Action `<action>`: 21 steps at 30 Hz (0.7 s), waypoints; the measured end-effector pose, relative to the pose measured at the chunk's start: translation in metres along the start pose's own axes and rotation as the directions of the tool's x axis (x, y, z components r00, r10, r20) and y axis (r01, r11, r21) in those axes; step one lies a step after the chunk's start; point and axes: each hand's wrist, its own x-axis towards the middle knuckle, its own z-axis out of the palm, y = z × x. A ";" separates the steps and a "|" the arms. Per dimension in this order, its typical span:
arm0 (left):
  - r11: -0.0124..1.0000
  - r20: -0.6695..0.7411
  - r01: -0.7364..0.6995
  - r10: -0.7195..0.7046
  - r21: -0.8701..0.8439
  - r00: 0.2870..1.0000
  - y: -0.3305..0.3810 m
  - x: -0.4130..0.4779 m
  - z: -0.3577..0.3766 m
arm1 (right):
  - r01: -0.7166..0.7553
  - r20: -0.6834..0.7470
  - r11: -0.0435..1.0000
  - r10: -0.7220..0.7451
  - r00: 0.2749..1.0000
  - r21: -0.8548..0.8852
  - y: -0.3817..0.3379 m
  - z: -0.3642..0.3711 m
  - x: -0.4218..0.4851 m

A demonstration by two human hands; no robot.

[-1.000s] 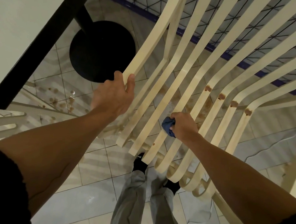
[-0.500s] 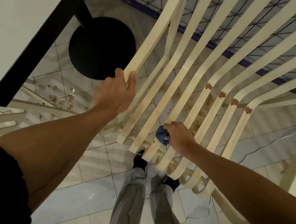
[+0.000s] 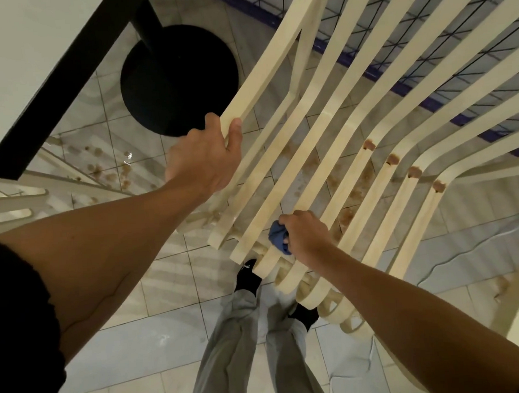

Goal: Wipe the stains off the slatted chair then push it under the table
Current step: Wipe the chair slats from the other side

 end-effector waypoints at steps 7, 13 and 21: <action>1.000 -0.027 -0.024 0.024 -0.002 0.999 -0.001 0.000 0.001 | -0.078 -0.083 0.997 0.080 0.993 0.027 -0.005 0.001 -0.002; 1.000 -0.040 -0.026 0.026 -0.014 0.999 -0.002 0.000 0.002 | 0.057 -0.008 0.998 -0.057 0.998 0.020 -0.020 0.028 -0.026; 0.999 -0.056 -0.043 0.041 -0.025 0.998 -0.006 0.001 0.006 | -0.083 -0.082 0.995 0.088 0.993 0.062 0.004 0.007 -0.003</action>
